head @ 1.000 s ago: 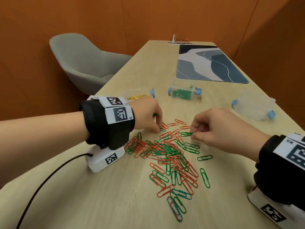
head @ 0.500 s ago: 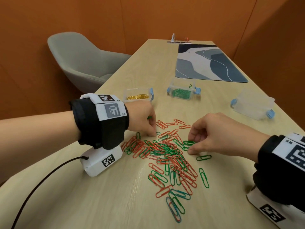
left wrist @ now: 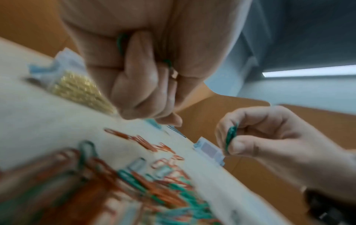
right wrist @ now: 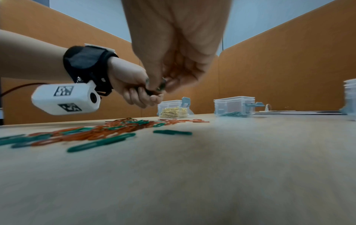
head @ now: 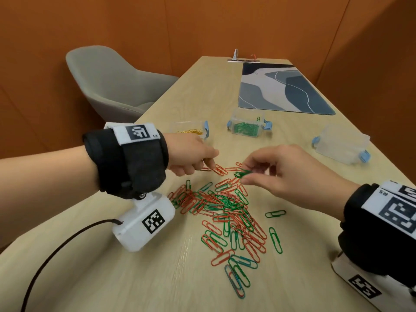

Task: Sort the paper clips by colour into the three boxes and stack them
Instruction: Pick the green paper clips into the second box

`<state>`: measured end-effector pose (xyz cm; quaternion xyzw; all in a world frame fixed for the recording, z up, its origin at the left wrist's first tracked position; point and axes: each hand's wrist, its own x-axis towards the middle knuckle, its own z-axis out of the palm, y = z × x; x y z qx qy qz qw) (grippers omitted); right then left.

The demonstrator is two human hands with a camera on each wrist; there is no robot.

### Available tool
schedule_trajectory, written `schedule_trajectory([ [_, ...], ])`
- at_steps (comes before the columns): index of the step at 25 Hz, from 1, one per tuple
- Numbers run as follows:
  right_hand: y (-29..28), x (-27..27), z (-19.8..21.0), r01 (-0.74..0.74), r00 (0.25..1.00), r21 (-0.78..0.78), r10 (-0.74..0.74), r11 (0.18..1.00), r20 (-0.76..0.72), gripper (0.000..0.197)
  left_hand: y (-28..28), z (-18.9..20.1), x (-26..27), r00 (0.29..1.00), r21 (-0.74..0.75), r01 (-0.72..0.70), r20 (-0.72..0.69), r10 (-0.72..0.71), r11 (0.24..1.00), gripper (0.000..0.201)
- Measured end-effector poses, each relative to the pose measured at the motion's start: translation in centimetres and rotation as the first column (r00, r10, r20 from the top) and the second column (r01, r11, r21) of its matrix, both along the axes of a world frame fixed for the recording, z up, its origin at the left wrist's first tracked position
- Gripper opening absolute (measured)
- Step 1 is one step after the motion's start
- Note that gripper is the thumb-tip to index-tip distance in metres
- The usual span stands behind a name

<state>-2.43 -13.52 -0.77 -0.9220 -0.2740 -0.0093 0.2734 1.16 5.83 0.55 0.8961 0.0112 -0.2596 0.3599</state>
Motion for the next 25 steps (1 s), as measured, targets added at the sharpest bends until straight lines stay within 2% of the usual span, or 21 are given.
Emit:
schedule_trajectory([
  [1, 0.3, -0.1, 0.2, -0.059, 0.997, 0.080, 0.054, 0.995, 0.059, 0.007, 0.0, 0.2, -0.2, 0.988, -0.154, -0.063, -0.151, 0.040, 0.986, 0.038],
  [3, 0.9, -0.5, 0.4, -0.165, 0.981, 0.147, 0.146, 0.975, 0.129, 0.008, -0.4, 0.1, -0.8, 0.926, -0.349, -0.110, -0.376, -0.032, 0.931, 0.037],
  [6, 1.1, -0.7, 0.3, -0.176, 0.982, 0.178, 0.160, 0.968, 0.100, 0.016, -1.0, -0.3, -1.7, 0.874, -0.461, -0.047, -0.448, -0.186, 0.886, 0.031],
  [8, 0.7, -0.6, 0.3, -0.084, 0.996, 0.138, 0.079, 0.987, 0.039, 0.021, -0.9, -0.2, -2.0, 0.881, -0.445, -0.072, -0.448, -0.152, 0.893, 0.033],
  [10, 0.4, -0.6, 0.1, -0.029, 0.997, 0.008, 0.030, 1.000, -0.066, 0.025, -0.4, -0.1, -2.0, 0.945, -0.323, -0.031, -0.319, -0.078, 0.946, 0.035],
  [12, 0.6, -0.7, -0.1, -0.076, 0.987, -0.144, 0.055, 0.987, -0.150, 0.028, 0.2, 0.0, -1.9, 0.993, -0.081, 0.095, -0.067, -0.101, 0.992, 0.034],
  [14, 0.8, -0.7, -0.2, -0.128, 0.980, -0.243, 0.084, 0.962, -0.181, 0.024, 0.3, 0.1, -2.2, 0.960, 0.153, 0.230, 0.127, -0.250, 0.961, 0.032],
  [17, 1.1, -0.8, -0.2, -0.105, 0.985, -0.304, 0.057, 0.947, -0.163, 0.005, 0.0, -0.1, -3.4, 0.845, 0.335, 0.323, 0.319, -0.430, 0.885, 0.024],
  [20, 0.8, -0.9, 0.0, -0.034, 0.991, -0.296, -0.007, 0.955, -0.136, 0.009, -0.6, -0.4, -4.1, 0.782, 0.435, 0.394, 0.304, -0.544, 0.810, 0.020],
  [22, 0.6, -0.9, 0.2, 0.020, 0.990, -0.274, -0.057, 0.962, -0.128, 0.009, -0.5, -0.5, -4.0, 0.788, 0.479, 0.396, 0.259, -0.558, 0.783, 0.022],
  [25, 0.4, -0.7, 0.2, 0.059, 0.984, -0.244, -0.098, 0.968, -0.151, 0.011, 0.4, -0.1, -3.8, 0.819, 0.478, 0.382, 0.221, -0.529, 0.791, 0.019],
])
